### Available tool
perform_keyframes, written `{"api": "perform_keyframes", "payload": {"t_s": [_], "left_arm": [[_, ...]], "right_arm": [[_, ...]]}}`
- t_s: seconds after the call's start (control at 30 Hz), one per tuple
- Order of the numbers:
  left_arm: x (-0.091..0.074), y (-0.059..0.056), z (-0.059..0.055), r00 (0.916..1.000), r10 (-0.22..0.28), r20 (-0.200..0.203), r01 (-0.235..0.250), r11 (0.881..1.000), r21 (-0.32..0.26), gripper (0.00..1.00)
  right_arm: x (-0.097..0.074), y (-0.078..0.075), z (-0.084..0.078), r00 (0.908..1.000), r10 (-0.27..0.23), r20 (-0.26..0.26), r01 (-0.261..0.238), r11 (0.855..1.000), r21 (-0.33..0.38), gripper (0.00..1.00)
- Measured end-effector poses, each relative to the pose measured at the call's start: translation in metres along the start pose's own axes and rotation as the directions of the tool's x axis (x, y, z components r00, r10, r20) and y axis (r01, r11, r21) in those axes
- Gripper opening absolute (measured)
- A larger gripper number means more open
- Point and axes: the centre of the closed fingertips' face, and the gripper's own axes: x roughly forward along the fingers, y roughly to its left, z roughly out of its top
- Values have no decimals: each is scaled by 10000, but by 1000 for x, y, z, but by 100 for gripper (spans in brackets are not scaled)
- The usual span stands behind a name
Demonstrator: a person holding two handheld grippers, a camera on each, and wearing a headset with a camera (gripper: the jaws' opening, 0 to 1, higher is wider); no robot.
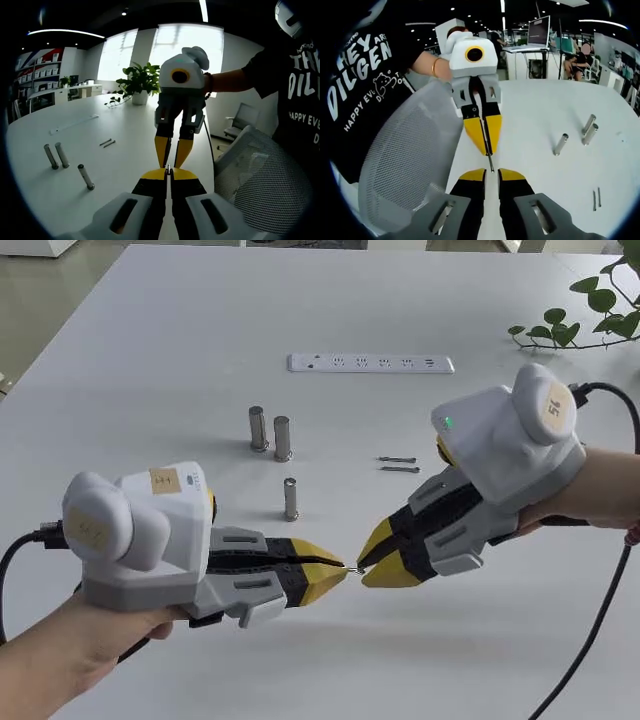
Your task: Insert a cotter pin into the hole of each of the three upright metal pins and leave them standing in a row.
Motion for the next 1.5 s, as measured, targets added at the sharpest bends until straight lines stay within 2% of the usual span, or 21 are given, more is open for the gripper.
{"api": "perform_keyframes", "payload": {"t_s": [0.43, 0.63, 0.8, 1.0, 1.07, 1.2, 1.23, 1.3, 1.47, 1.5], "left_arm": [[2, -9, 1, 9993, -361, 52, 360, 9991, 204, 0], [2, -7, -4, 9995, -300, -84, 302, 9993, 200, 0], [2, -3, -5, 9999, -88, -86, 91, 9996, 252, 0], [1, -1, -6, 9999, 73, -93, -71, 9997, 248, 1], [1, 1, -6, 9996, 235, -121, -232, 9993, 298, 1], [1, 11, -8, 9970, 744, -190, -745, 9972, -23, 4], [0, 17, -9, 9941, 1053, -249, -1057, 9943, -162, 6], [-2, 24, -11, 9897, 1400, -284, -1405, 9900, -148, 10], [-8, 39, -15, 9776, 2084, -308, -2092, 9776, -226, 12], [-10, 43, -16, 9725, 2311, -299, -2319, 9724, -266, 12]], "right_arm": [[2, 7, 1, 9993, 370, -24, -370, 9992, -180, 0], [3, 6, 1, 9991, 158, -404, -174, 9991, -387, 0], [5, 5, 1, 9974, -108, -716, 55, 9972, -742, 0], [5, 3, 0, 9957, -204, -905, 105, 9940, -1084, 0], [5, 1, 0, 9950, -298, -950, 189, 9933, -1136, 0], [4, -6, -2, 9924, -553, -1101, 420, 9920, -1190, 0], [3, -13, -5, 9889, -838, -1228, 701, 9912, -1120, 0], [2, -19, -8, 9853, -1054, -1342, 914, 9900, -1071, 0], [-1, -35, -15, 9740, -1602, -1602, 1456, 9844, -988, 0], [-1, -39, -16, 9719, -1711, -1617, 1568, 9828, -978, 0]]}}
